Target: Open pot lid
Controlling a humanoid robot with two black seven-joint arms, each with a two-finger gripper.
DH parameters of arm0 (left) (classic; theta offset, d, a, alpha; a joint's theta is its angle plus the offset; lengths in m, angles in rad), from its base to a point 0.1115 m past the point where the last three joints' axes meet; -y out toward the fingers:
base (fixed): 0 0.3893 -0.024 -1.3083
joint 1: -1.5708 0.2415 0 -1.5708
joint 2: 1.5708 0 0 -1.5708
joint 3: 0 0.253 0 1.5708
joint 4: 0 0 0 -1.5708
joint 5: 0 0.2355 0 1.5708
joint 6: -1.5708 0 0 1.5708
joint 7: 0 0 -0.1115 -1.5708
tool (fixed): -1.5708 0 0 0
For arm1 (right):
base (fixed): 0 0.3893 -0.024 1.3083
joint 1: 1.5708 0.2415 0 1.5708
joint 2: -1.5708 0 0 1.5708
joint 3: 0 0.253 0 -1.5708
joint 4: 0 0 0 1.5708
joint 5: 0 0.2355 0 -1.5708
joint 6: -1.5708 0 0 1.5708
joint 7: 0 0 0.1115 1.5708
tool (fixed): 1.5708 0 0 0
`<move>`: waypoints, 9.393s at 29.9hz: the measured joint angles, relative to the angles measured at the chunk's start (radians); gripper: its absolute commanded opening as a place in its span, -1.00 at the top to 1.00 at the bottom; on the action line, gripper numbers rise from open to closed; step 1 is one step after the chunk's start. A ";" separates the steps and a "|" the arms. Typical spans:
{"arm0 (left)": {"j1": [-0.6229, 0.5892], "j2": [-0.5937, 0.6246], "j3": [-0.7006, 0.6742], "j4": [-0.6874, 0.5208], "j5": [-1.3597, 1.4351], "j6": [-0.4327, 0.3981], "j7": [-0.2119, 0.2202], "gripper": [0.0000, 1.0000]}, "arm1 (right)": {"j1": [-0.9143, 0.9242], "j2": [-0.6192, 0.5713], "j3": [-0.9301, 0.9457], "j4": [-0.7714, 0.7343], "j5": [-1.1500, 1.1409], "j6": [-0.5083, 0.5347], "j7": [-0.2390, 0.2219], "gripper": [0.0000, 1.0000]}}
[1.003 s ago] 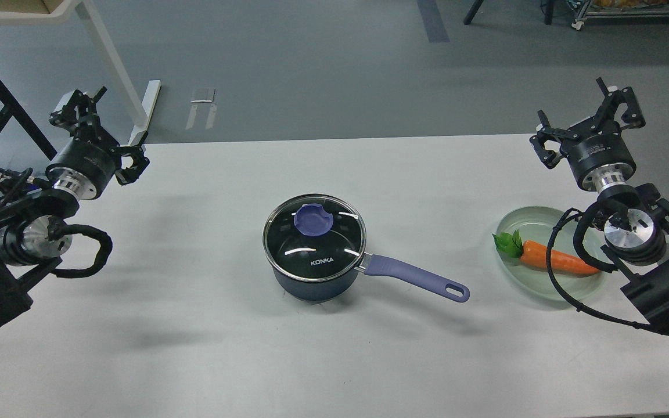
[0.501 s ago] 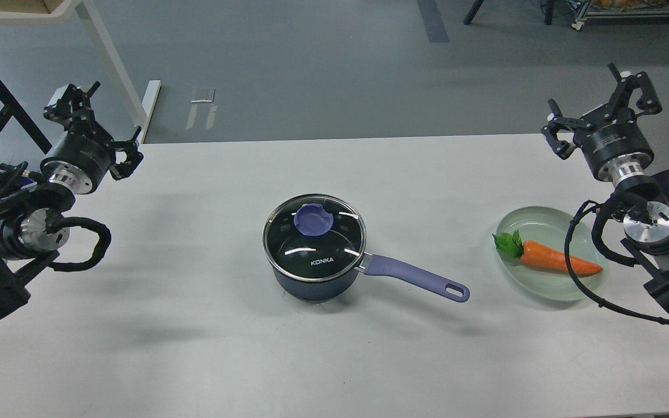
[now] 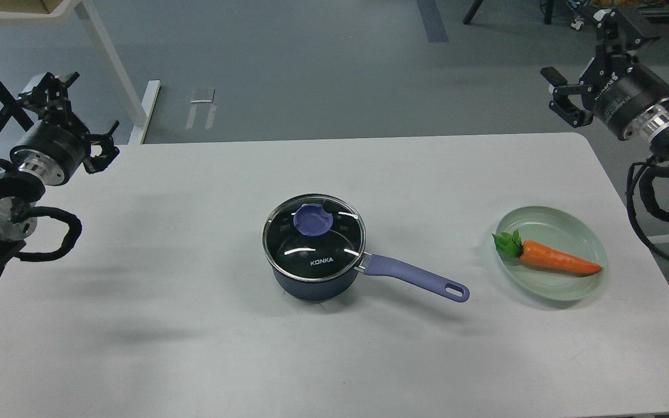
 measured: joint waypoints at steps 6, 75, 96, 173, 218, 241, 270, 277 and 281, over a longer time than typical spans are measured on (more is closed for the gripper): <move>0.003 0.009 0.022 0.000 0.000 -0.046 0.019 -0.98 | 0.179 0.011 -0.281 0.019 -0.244 0.004 0.005 -0.99; 0.007 0.146 0.029 -0.202 0.069 -0.026 0.013 -0.98 | 0.603 0.439 -1.054 0.276 -1.303 -0.020 0.010 0.06; -0.006 0.134 0.010 -0.315 0.514 -0.014 0.008 -0.98 | 0.604 0.437 -1.055 0.271 -1.299 -0.022 0.008 0.54; -0.059 -0.155 0.279 -0.466 1.978 0.403 0.016 0.05 | 0.611 0.488 -1.070 0.250 -1.299 -0.020 0.009 0.57; -0.003 0.175 0.277 -0.394 1.715 0.401 -0.052 0.23 | 0.607 0.479 -1.081 0.242 -1.298 -0.020 0.010 0.56; 0.137 0.116 0.285 -0.083 1.603 0.473 -0.080 0.18 | 0.600 0.479 -1.082 0.241 -1.298 -0.020 0.011 0.50; 0.137 0.118 0.293 -0.084 1.561 0.469 -0.088 -0.60 | 0.604 0.478 -1.080 0.240 -1.288 -0.022 0.014 -0.33; 0.125 0.130 0.287 -0.087 1.531 0.465 -0.095 -0.97 | 0.615 0.443 -1.065 0.240 -1.274 -0.028 0.015 -0.97; 0.114 0.134 0.278 -0.088 1.414 0.462 -0.120 -0.98 | 0.626 0.408 -1.033 0.222 -1.230 -0.029 0.016 -0.98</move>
